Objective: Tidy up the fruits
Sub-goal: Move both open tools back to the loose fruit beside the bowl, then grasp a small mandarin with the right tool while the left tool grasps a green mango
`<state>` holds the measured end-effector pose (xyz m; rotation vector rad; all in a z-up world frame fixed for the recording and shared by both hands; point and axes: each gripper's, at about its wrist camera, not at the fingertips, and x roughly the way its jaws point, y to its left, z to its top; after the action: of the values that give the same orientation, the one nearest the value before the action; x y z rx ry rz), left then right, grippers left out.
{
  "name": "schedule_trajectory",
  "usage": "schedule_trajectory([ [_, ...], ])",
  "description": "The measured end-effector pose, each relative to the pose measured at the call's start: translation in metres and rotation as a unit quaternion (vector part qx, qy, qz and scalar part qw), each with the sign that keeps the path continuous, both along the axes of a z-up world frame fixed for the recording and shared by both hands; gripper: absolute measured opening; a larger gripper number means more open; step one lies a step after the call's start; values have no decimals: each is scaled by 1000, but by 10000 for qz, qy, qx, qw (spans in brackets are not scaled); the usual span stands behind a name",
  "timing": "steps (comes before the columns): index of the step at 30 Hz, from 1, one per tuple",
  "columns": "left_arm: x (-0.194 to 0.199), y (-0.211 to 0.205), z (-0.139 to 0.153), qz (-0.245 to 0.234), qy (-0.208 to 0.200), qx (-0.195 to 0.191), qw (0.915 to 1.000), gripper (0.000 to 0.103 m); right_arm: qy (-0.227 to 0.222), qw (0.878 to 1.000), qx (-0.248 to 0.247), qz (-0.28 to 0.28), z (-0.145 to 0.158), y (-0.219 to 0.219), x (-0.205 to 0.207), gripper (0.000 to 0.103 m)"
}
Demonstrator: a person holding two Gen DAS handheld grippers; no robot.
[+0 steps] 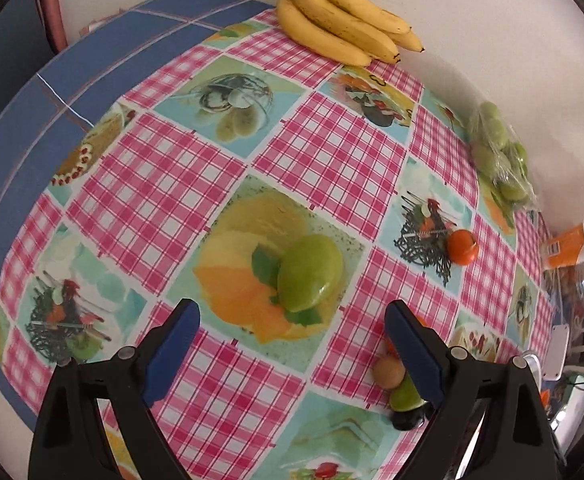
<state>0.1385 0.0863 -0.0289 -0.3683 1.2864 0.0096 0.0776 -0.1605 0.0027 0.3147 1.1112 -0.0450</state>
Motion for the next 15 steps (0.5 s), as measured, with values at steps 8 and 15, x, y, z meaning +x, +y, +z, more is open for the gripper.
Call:
schedule_trajectory([
  [8,15,1,-13,9,101,-26,9999,85,142,9997,-55,209,-13,25,25,103],
  [15,28,-2,-22,-3,177,-86,9998,84,278,9985,-148,437,-26,44,44,98],
])
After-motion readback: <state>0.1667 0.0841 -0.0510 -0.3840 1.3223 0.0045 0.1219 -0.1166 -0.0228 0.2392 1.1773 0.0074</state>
